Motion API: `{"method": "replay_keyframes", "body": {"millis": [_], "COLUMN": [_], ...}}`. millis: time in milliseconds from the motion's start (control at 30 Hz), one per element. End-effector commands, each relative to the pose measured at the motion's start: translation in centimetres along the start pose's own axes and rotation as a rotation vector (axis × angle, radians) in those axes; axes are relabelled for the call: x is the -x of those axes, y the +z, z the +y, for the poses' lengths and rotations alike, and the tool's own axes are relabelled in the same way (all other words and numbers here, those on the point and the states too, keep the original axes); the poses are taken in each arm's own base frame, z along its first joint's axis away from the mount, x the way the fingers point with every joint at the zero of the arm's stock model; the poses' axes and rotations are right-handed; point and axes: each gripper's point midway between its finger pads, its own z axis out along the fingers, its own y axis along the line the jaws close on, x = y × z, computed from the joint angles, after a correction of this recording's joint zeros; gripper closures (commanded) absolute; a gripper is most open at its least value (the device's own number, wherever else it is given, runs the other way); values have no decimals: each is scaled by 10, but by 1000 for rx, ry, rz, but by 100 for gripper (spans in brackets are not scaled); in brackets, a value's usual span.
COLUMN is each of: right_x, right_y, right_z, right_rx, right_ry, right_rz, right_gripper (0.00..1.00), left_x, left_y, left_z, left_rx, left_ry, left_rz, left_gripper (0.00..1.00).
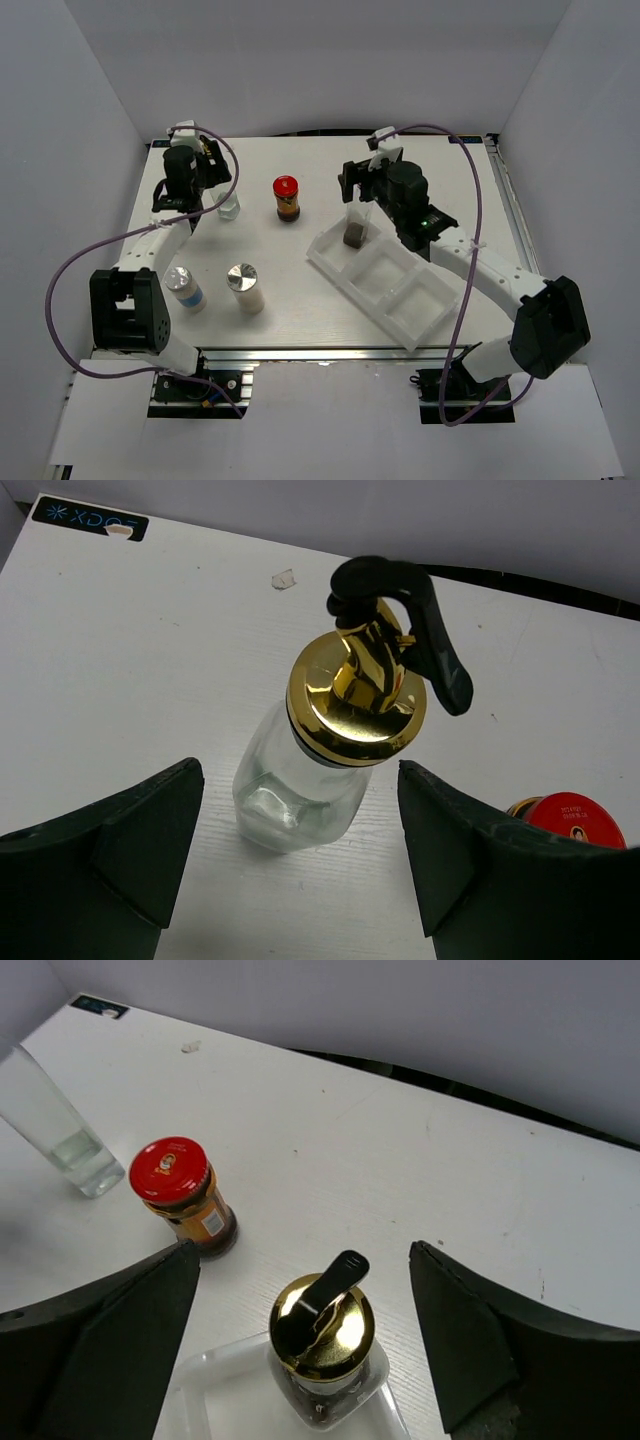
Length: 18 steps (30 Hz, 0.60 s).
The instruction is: Organize the condiment bottles
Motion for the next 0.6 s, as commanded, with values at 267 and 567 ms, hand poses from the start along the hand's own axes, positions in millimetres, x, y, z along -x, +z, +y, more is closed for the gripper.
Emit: {"method": "replay_keyframes", "body": {"millis": [267, 567], "right_x": [72, 77], "right_y": [-46, -84], "right_z": [14, 1], "right_rx": [97, 69], "right_ry": [34, 34], "right_rz": [-151, -191], "right_gripper": [11, 11], "left_x": [22, 34], "left_y": [10, 14], "left_z": [-10, -11], "left_rx": [-17, -13], "left_ry": [2, 15], "left_rz": [-52, -90], "left_gripper": [31, 48]}}
